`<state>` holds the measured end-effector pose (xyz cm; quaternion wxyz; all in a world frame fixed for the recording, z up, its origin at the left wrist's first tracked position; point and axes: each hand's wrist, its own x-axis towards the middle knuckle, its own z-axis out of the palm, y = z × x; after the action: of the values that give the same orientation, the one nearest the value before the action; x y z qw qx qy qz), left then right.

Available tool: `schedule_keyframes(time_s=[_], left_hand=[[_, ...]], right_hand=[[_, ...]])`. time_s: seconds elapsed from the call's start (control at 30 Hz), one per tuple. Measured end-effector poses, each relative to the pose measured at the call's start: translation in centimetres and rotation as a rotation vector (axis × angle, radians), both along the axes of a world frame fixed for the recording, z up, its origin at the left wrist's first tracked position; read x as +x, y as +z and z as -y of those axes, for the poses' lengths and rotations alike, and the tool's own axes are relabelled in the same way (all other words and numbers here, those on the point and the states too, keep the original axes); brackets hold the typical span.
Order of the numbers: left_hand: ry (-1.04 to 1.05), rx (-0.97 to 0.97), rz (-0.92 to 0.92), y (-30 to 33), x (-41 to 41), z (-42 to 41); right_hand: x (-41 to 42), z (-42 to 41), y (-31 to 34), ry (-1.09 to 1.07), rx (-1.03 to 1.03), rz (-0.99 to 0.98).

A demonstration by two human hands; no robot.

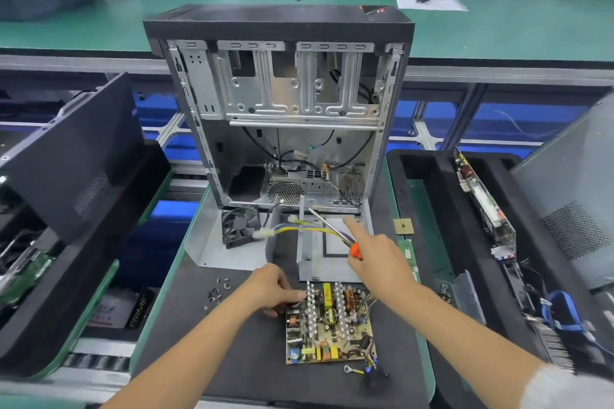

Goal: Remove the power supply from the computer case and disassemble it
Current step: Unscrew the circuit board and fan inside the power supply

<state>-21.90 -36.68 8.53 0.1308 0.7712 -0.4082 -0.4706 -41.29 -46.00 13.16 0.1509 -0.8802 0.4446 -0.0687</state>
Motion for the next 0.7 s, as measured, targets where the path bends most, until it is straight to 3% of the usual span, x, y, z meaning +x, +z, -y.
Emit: schedule_keyframes(time_s=[0.23,0.4,0.57,0.7], left_hand=[[-0.001,-0.034,0.003,-0.3,-0.1,-0.5],[0.083,-0.184,0.029,0.0,0.3,-1.6],[0.22,-0.338,-0.041,1.9,0.6,-3.1],[0.29,-0.391,-0.083,3.1,0.3,-5.8]], right_hand=[[1.9,0.4,0.3,-0.134,0.03,-0.027],[0.5,-2.0,1.2,-0.133,-0.098,0.062],[0.0,-4.6,1.7,-0.152,0.091,0.049],[1.1,-5.8,2.2,-0.014,0.219,-0.036]])
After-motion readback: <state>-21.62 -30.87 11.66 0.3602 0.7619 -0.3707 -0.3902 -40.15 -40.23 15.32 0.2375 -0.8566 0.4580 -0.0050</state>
